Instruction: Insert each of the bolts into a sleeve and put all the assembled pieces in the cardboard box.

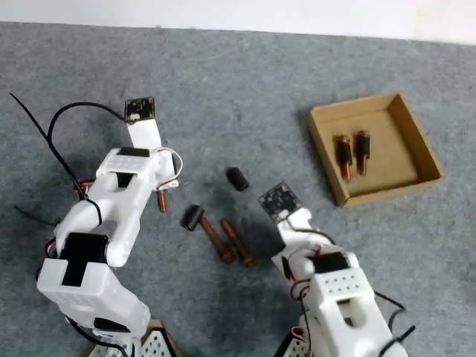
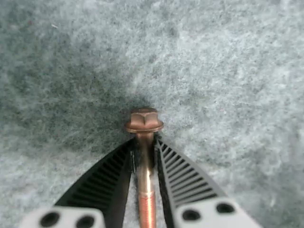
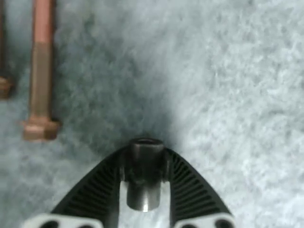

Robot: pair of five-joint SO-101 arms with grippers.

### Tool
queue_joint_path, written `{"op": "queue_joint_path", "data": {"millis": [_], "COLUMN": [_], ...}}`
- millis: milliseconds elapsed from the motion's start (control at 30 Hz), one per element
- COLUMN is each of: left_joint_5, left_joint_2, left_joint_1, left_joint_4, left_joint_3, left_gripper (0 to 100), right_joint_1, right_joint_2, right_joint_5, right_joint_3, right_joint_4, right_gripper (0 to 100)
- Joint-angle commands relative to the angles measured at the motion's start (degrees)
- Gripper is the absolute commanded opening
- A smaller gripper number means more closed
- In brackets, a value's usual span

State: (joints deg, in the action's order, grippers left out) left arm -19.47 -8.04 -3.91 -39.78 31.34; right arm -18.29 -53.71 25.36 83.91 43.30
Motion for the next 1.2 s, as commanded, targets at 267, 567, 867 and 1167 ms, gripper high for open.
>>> {"op": "queue_joint_path", "data": {"millis": [267,567,867,1167], "left_joint_5": [0.4,0.1,-0.1,-1.3], "left_joint_2": [0.0,0.9,17.6,37.6], "left_joint_1": [-1.1,-1.2,-3.6,-2.4], "left_joint_4": [-0.4,-0.6,3.5,10.3], "left_joint_3": [-2.3,-2.0,10.4,24.1], "left_gripper": [1,1,1,1], "right_joint_1": [1.1,0.8,-1.7,-10.4], "right_joint_2": [-15.6,-21.9,-37.7,-51.4], "right_joint_5": [0.5,-5.8,-5.7,-5.8], "right_joint_3": [5.5,7.7,14.3,19.5], "right_joint_4": [4.8,-9.1,-12.5,-9.6], "right_gripper": [0.4,0.4,0.4,0.4]}}
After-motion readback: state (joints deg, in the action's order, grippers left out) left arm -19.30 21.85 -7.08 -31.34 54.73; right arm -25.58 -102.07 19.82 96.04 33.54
